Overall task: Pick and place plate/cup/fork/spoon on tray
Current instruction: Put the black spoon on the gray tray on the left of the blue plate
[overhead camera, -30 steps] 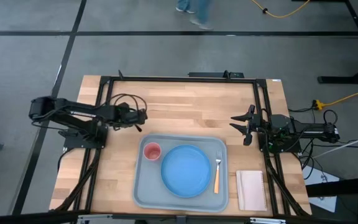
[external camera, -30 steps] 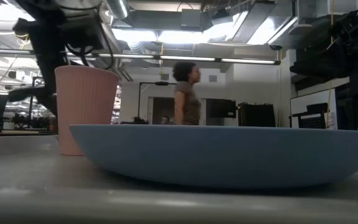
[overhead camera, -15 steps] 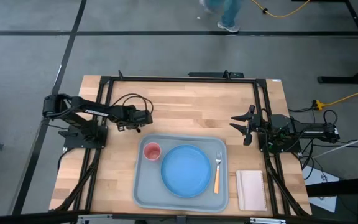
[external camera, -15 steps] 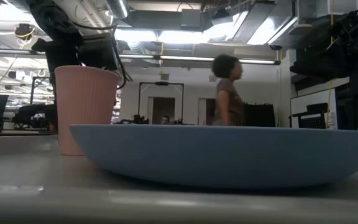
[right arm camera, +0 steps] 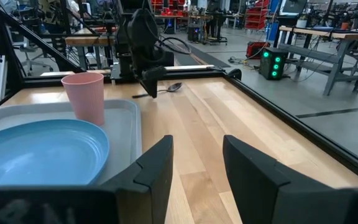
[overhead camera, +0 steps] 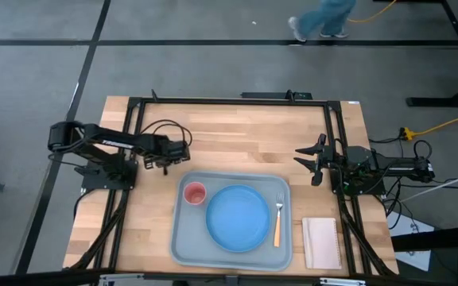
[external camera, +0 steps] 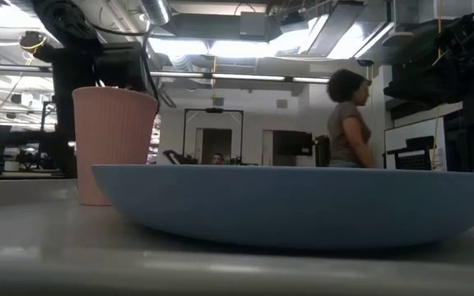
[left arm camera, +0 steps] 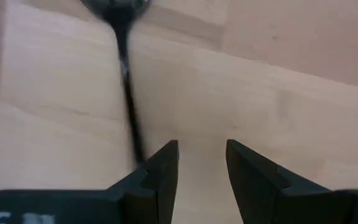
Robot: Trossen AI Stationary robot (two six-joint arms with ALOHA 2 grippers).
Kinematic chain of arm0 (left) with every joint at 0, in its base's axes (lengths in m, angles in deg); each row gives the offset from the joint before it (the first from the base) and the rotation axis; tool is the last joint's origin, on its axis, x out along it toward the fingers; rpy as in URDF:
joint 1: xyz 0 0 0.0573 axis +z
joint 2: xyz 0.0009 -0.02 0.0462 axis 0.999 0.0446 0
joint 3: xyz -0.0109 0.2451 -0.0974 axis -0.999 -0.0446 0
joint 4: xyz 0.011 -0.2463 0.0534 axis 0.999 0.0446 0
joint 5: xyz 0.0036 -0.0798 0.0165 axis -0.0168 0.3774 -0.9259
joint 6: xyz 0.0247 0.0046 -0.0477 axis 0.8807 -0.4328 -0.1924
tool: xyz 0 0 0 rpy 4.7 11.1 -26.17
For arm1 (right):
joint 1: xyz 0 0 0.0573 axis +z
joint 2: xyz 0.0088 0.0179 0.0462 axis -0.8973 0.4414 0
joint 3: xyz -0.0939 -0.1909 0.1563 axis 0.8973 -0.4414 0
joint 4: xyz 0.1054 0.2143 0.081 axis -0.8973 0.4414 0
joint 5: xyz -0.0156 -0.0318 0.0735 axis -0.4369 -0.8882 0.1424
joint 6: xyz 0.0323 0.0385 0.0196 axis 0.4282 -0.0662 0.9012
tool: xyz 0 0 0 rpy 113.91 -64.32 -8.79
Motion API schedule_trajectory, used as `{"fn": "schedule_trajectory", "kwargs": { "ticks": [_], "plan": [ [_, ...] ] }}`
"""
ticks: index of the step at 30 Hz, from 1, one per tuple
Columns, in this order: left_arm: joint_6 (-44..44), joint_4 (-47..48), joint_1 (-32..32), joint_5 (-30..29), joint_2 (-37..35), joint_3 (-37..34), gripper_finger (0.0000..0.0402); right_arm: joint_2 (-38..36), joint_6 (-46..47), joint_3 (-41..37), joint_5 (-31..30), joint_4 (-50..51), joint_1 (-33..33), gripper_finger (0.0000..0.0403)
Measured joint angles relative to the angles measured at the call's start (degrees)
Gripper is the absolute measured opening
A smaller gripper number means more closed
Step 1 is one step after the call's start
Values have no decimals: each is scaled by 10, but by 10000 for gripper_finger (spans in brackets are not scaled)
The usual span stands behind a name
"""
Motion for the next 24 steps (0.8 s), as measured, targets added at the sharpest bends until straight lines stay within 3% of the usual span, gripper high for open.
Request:
{"fn": "schedule_trajectory", "kwargs": {
  "ticks": [5,11,19,24],
  "plan": [
    [-2,68,-4,40,-15,0,128,0,0,0,0,0,0,145],
    [19,80,-16,35,-27,0,128,0,0,0,0,0,0,145],
    [30,113,-15,-38,-75,1,128,0,0,0,0,0,0,145],
    [30,139,-12,-39,-53,1,128,0,0,0,0,0,0,145]
  ]
}}
